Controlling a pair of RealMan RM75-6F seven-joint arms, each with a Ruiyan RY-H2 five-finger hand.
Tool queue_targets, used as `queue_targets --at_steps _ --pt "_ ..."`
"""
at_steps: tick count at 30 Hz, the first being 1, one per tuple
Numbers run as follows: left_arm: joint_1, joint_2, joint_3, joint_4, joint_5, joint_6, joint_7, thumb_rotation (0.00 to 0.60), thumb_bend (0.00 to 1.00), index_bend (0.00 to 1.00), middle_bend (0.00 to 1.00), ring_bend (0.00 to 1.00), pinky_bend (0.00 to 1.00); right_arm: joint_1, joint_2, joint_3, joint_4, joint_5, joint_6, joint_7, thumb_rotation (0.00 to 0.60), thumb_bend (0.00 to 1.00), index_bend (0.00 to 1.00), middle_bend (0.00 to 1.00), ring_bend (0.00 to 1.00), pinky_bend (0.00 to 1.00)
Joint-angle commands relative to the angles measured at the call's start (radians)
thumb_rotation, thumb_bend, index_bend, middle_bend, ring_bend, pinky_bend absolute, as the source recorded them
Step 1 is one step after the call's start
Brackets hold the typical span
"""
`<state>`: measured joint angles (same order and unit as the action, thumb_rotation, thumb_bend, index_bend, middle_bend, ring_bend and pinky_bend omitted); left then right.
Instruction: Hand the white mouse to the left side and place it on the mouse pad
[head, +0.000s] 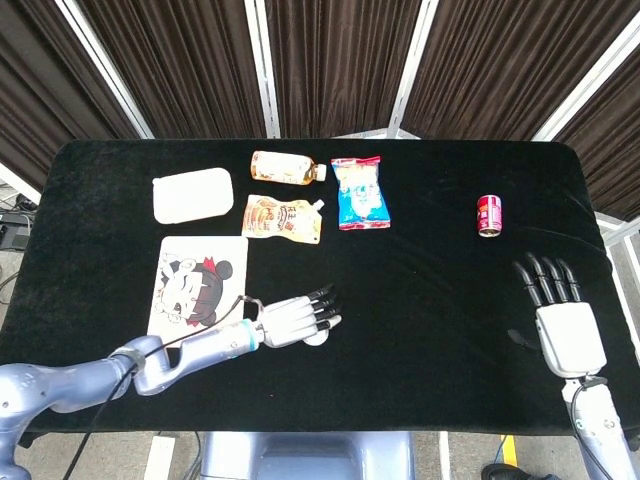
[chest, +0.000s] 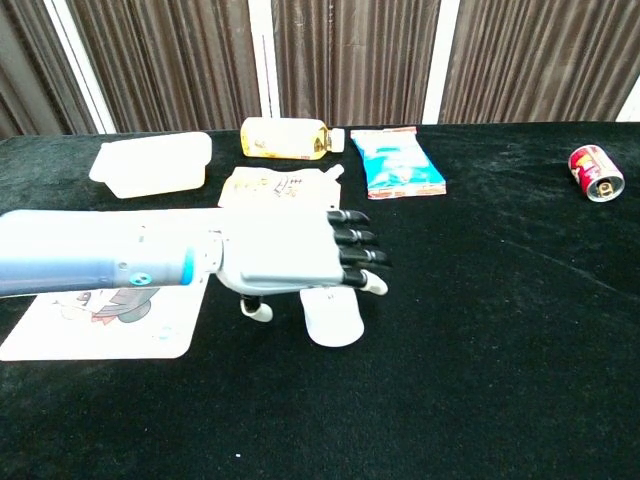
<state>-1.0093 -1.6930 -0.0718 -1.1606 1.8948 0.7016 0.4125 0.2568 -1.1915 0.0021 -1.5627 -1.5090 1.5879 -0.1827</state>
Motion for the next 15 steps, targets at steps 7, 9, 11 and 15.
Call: queue_targets --at_steps 7,9,11,15 --pt "-0.07 -0.077 0.059 0.1 0.033 0.028 -0.036 0.6 0.17 0.33 0.26 0.22 0.12 -0.015 0.01 0.028 -0.002 0.013 -0.017 0.014 0.6 0.0 0.0 0.0 0.0 0.0" --pt "-0.077 -0.085 0.072 0.11 0.047 0.052 -0.054 0.6 0.19 0.45 0.41 0.33 0.2 -0.017 0.011 0.033 -0.003 0.013 -0.017 0.018 0.6 0.0 0.0 0.0 0.0 0.0" --pt "-0.088 -0.09 0.091 0.129 0.073 0.088 -0.07 0.6 0.19 0.56 0.5 0.41 0.25 -0.02 0.013 0.036 -0.003 0.013 -0.018 0.02 0.6 0.0 0.0 0.0 0.0 0.0" --pt "-0.097 -0.082 0.12 0.156 0.105 0.143 -0.089 0.6 0.19 0.61 0.53 0.44 0.28 -0.025 0.015 0.039 -0.006 0.014 -0.024 0.021 0.6 0.0 0.0 0.0 0.0 0.0"
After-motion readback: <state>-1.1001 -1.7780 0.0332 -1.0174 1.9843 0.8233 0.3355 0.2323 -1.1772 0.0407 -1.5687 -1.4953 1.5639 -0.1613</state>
